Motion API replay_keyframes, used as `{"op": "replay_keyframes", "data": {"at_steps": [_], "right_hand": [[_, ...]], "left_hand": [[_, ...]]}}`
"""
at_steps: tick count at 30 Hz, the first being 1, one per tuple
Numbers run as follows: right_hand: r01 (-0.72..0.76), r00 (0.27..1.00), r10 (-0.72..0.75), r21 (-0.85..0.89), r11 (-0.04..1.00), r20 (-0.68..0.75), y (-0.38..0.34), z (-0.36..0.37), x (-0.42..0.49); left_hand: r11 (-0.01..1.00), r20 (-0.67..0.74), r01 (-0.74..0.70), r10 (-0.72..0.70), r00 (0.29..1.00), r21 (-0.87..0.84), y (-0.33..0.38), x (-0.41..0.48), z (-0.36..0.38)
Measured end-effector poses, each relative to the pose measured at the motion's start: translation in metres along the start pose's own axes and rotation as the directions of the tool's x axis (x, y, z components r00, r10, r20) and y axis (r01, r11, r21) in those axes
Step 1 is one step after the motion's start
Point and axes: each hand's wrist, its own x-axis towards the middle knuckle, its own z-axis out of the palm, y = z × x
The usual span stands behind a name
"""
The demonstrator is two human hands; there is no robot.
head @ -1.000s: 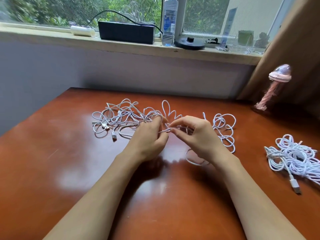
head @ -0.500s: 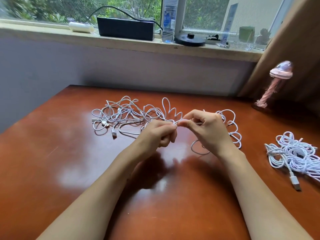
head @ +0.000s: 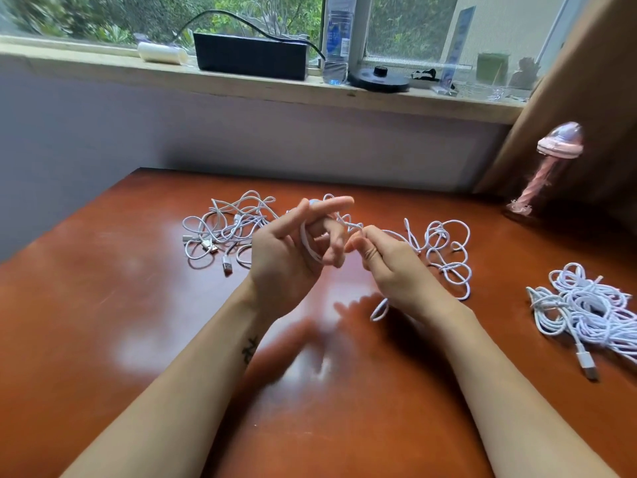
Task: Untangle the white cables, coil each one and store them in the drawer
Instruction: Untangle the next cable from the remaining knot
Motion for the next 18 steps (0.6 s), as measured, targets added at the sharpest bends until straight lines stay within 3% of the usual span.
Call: {"op": "replay_keyframes", "data": {"at_steps": [6,12,18], "right_hand": [[0.016,0.997,-0.015,-0.010,1.000,0.082,-0.010,0.010,-0.002],[0.020,0.991,-0.016,-0.028,0.999,0.132,-0.012,0.016,-0.004],[0.022,0.982,-0.009,-0.064,0.998,0.189,-0.016,0.014,-0.004]], "left_hand": [[0.998,-0.043,-0.032,0.030,0.999,-0.054,0.002,0.002,-0.003],[0.995,-0.188,-0.080,0.067,0.980,-0.059,-0.001,0.008,-0.010],[0.941,-0.203,-0.087,0.160,0.966,0.326,-0.012,0.010,-0.010]]}}
